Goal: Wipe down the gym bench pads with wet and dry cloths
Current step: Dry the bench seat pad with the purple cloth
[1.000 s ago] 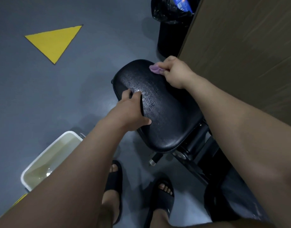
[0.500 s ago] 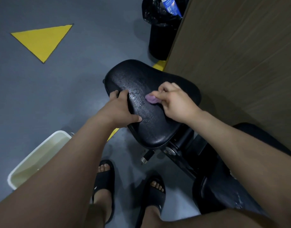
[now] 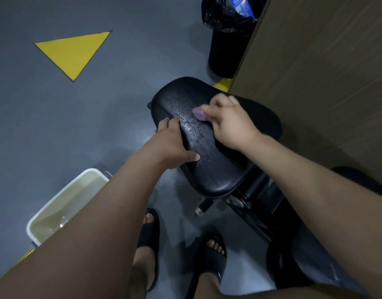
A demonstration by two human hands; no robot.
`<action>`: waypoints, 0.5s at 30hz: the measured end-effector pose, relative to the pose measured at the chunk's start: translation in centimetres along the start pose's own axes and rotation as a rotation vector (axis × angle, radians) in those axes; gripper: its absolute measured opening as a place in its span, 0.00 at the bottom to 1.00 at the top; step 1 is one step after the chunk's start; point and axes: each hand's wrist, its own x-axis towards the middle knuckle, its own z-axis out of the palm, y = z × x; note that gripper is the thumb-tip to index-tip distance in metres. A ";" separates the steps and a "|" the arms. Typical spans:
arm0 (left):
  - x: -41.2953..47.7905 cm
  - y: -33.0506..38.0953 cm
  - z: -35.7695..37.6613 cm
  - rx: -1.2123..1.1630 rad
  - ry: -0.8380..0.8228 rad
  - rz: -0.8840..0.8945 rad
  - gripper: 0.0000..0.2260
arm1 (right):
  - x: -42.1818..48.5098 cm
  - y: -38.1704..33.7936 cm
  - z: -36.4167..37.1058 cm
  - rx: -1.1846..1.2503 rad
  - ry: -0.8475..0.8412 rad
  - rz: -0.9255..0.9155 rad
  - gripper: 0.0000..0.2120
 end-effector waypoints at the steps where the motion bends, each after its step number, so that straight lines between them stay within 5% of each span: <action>1: 0.0 -0.2 0.1 -0.004 0.000 -0.005 0.56 | -1.7 -0.5 -0.3 0.006 -0.026 -0.035 0.17; 8: -0.1 -0.5 0.0 0.010 -0.010 -0.009 0.56 | -5.3 -0.3 -0.9 -0.024 -0.098 -0.190 0.15; 15: 0.4 -0.3 0.1 0.033 -0.004 -0.018 0.56 | 5.8 0.8 1.7 -0.008 -0.011 0.059 0.14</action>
